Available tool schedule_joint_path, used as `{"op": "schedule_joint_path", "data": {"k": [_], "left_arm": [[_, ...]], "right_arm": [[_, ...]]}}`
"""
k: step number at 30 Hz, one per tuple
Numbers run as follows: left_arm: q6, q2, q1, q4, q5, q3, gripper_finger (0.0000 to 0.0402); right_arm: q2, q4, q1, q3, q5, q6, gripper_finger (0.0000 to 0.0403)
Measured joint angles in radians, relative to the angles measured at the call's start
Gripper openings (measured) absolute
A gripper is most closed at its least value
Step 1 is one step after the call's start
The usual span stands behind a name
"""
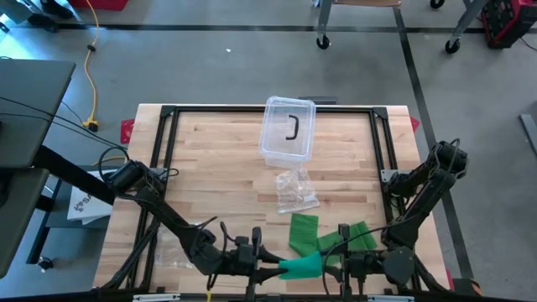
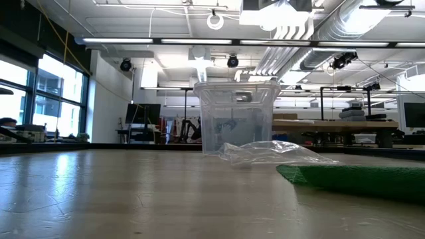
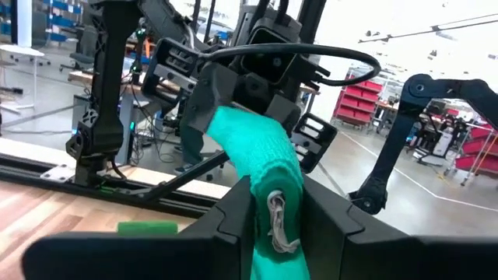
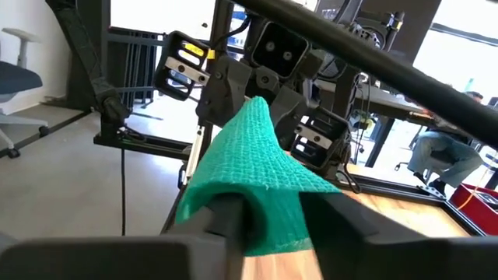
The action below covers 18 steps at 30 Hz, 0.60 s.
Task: Roll bandage
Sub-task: Roll the blue bandage
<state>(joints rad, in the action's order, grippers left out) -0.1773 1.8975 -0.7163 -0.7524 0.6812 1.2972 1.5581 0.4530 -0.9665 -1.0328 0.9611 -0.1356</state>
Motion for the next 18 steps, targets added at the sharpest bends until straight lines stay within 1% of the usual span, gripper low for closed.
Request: {"op": "schedule_joint_path", "data": {"k": [3, 6, 9, 15, 18], "left_arm": [[0.022, -0.001, -0.006, -0.007, 0.006, 0.0, 0.0072], [0.05, -0.004, -0.014, -0.012, 0.032, 0.0, 0.0072], [0.076, -0.017, -0.023, -0.018, 0.061, 0.0, 0.0072], [0.143, -0.043, -0.045, -0.018, 0.124, 0.0, 0.0072], [0.183, -0.056, -0.06, -0.018, 0.156, 0.0, 0.0072]], "right_arm": [[-0.007, -0.005, -0.009, 0.0, 0.001, 0.001, 0.0152], [-0.026, -0.027, -0.022, 0.0, 0.004, 0.006, 0.0171], [-0.045, -0.041, -0.032, 0.0, 0.005, 0.008, 0.0176], [-0.048, -0.059, -0.036, 0.0, -0.039, 0.007, 0.0177], [-0.048, -0.08, -0.05, 0.0, -0.045, 0.004, 0.0177]]}}
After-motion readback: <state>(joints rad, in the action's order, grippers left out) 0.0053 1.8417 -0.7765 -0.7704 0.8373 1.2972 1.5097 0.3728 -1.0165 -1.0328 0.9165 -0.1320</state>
